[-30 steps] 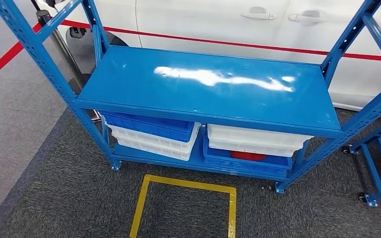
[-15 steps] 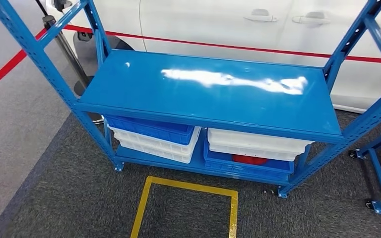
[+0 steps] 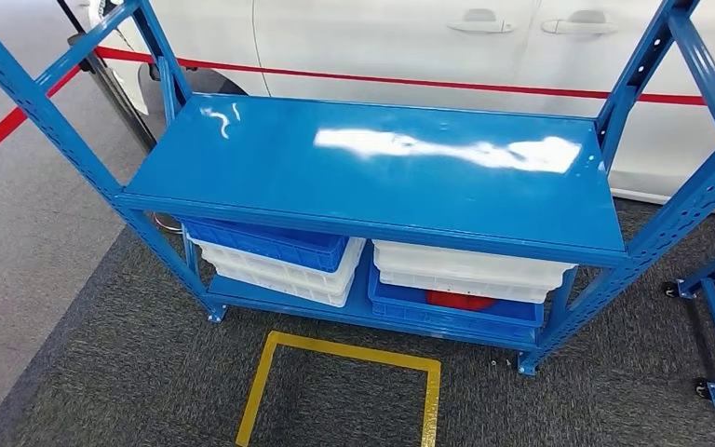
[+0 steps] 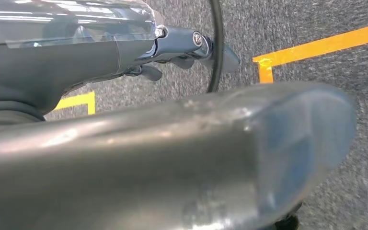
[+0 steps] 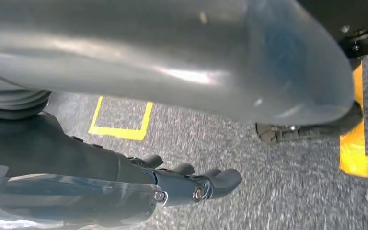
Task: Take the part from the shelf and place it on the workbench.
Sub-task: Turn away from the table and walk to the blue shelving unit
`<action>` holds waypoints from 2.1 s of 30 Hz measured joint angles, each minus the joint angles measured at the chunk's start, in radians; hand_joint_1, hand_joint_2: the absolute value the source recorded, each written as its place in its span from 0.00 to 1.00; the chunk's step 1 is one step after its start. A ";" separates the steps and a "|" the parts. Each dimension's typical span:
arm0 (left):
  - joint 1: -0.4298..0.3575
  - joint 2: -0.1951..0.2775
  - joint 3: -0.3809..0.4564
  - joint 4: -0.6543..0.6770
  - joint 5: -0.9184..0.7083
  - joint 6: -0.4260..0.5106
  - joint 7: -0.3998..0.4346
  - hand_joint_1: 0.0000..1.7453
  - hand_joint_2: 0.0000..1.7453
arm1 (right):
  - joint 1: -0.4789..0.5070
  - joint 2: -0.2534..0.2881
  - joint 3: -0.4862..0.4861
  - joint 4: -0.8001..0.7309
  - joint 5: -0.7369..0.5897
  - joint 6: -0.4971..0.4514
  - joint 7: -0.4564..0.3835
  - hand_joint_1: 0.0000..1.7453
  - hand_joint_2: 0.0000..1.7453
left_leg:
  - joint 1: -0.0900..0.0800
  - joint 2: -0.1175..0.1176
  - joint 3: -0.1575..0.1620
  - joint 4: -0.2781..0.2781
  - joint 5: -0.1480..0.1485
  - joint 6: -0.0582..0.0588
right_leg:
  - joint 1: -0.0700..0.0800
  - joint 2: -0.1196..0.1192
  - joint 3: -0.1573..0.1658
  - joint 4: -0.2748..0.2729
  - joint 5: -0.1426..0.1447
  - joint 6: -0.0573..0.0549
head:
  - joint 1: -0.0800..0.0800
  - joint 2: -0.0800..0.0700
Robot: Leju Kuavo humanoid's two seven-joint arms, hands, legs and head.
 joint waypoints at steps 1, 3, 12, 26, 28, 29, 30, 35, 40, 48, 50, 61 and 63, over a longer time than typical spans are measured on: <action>0.000 0.000 0.000 0.000 0.000 0.000 0.000 0.00 0.00 | 0.001 0.000 0.000 0.000 0.000 0.000 0.000 0.00 0.00 | -0.004 0.007 -0.035 0.071 -0.034 0.004 | 0.004 -0.004 0.000 -0.001 0.000 -0.002 | -0.003 0.000; 0.000 0.000 0.000 0.000 0.000 0.000 0.000 0.00 0.00 | 0.002 0.000 0.000 0.000 0.000 0.000 0.000 0.00 0.00 | -0.012 0.009 -0.092 0.178 -0.066 0.015 | 0.013 -0.012 0.000 -0.001 -0.002 -0.006 | -0.004 0.000; -0.001 0.000 0.001 0.000 0.000 0.002 0.000 0.00 0.00 | -0.001 0.005 0.000 0.000 0.000 0.000 0.000 0.00 0.00 | -0.060 0.021 0.016 -0.106 0.091 0.093 | 0.030 -0.023 0.021 -0.022 -0.002 0.008 | 0.000 0.000; 0.000 -0.004 0.000 0.000 0.000 0.000 0.000 0.00 0.00 | -0.001 -0.006 0.000 -0.001 0.000 0.000 0.000 0.00 0.00 | -0.067 0.009 0.037 -0.132 0.098 0.074 | 0.045 -0.006 0.023 -0.051 0.024 -0.006 | 0.006 0.000; 0.000 -0.003 0.000 0.000 0.000 0.000 0.000 0.00 0.00 | -0.001 -0.005 0.000 -0.001 0.000 0.000 0.000 0.00 0.00 | -0.067 0.009 0.036 -0.124 0.090 0.063 | 0.038 -0.008 0.028 -0.061 0.029 -0.015 | 0.006 0.000; 0.000 -0.003 0.000 0.000 0.000 0.001 0.000 0.00 0.00 | -0.001 -0.004 0.000 -0.001 0.000 0.000 0.000 0.00 0.00 | -0.066 0.010 0.028 -0.103 0.074 0.056 | 0.033 -0.010 0.031 -0.067 0.032 -0.019 | 0.004 0.000; 0.000 -0.002 0.000 0.000 0.000 0.001 0.000 0.00 0.00 | -0.001 -0.004 0.001 -0.002 0.000 0.000 0.000 0.00 0.00 | -0.063 0.010 0.010 -0.061 0.048 0.048 | 0.029 -0.012 0.033 -0.072 0.034 -0.022 | 0.002 0.000; 0.000 -0.001 0.001 0.000 0.000 0.001 0.000 0.00 0.00 | 0.000 -0.003 0.001 -0.002 0.000 0.000 0.000 0.00 0.00 | -0.035 0.011 -0.082 0.127 -0.011 0.017 | 0.019 -0.016 0.033 -0.069 0.031 -0.018 | -0.001 0.000; -0.001 -0.001 0.000 0.001 0.000 0.001 0.000 0.00 0.00 | -0.001 -0.004 0.001 -0.003 0.000 0.000 0.000 0.00 0.00 | -0.029 0.008 0.035 -0.125 0.093 0.015 | 0.010 -0.013 0.038 -0.060 0.022 0.019 | -0.005 0.000; -0.001 -0.003 0.001 0.002 0.000 0.002 0.000 0.00 0.00 | -0.001 -0.004 0.001 -0.003 0.000 0.000 0.000 0.00 0.00 | -0.045 0.011 0.032 -0.139 0.109 0.079 | 0.015 -0.010 -0.077 0.183 -0.109 0.036 | 0.010 0.000; -0.001 -0.003 0.001 0.002 0.000 0.001 0.000 0.00 0.00 | 0.001 -0.004 0.001 -0.003 0.000 0.000 0.000 0.00 0.00 | -0.055 0.009 0.033 -0.139 0.109 0.083 | 0.022 -0.010 -0.092 0.213 -0.097 0.027 | 0.011 0.000; 0.000 -0.002 0.000 0.002 0.000 0.001 0.000 0.00 0.00 | 0.000 -0.005 0.001 -0.005 0.000 0.000 0.000 0.00 0.00 | -0.065 0.009 -0.002 -0.036 0.036 0.046 | 0.037 -0.016 0.042 -0.082 0.035 -0.027 | 0.007 0.000; 0.000 -0.001 0.001 0.002 0.000 0.001 0.000 0.00 0.00 | 0.000 -0.005 0.001 -0.005 0.000 0.000 0.000 0.00 0.00 | -0.054 0.010 -0.064 0.098 -0.028 0.033 | 0.035 -0.018 0.042 -0.082 0.034 -0.028 | 0.005 0.000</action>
